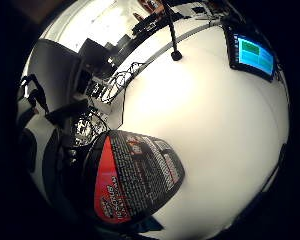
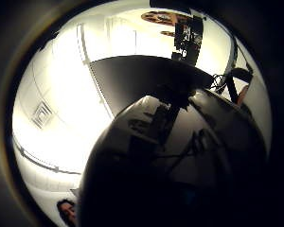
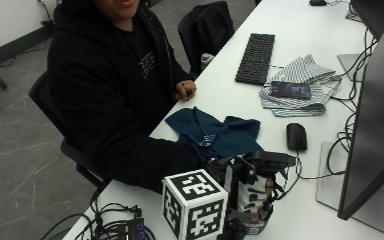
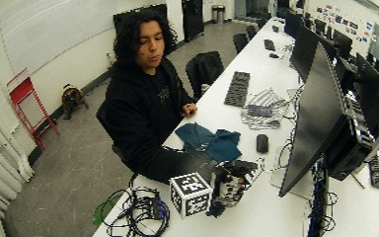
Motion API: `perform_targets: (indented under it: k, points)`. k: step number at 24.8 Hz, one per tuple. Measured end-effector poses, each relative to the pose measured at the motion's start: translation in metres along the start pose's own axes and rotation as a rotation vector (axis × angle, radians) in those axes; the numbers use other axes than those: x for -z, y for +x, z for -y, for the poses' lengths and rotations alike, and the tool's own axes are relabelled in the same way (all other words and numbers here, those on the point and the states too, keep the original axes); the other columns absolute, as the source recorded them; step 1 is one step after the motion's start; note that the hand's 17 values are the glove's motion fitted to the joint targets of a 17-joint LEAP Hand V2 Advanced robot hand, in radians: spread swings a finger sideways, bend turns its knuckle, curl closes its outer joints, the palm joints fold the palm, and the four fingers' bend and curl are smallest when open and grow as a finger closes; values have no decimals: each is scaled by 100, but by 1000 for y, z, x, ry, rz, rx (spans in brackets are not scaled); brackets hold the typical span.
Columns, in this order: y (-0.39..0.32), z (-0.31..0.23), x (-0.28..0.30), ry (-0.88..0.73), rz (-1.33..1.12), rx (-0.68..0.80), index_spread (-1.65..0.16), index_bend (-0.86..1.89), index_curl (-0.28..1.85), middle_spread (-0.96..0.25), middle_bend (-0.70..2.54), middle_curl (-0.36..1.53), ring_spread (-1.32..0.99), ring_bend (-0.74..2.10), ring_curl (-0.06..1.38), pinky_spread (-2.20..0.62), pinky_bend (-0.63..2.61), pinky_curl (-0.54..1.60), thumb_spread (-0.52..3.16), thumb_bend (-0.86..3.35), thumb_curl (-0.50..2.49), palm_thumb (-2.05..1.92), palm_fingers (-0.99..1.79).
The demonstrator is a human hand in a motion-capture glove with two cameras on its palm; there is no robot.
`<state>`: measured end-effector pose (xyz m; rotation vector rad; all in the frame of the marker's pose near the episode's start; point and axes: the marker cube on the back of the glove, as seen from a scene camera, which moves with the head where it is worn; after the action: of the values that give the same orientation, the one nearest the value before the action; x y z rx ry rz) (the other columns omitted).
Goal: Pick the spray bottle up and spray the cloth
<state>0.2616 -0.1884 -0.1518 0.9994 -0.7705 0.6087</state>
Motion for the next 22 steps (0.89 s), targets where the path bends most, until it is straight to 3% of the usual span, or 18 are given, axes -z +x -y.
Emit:
perform_targets:
  k: [9, 22]
  points:
    - [-33, -42, 7, -96, -102, -30, -29, 30, 48, -21, 62, 55, -24, 64, 48, -32, 43, 41, 42, -2, 66, 96, 140]
    - [-118, -127, 4, -897, -794, 48, -28, 29, 52, -20, 65, 56, -24, 66, 48, -31, 44, 41, 38, -3, 72, 96, 137]
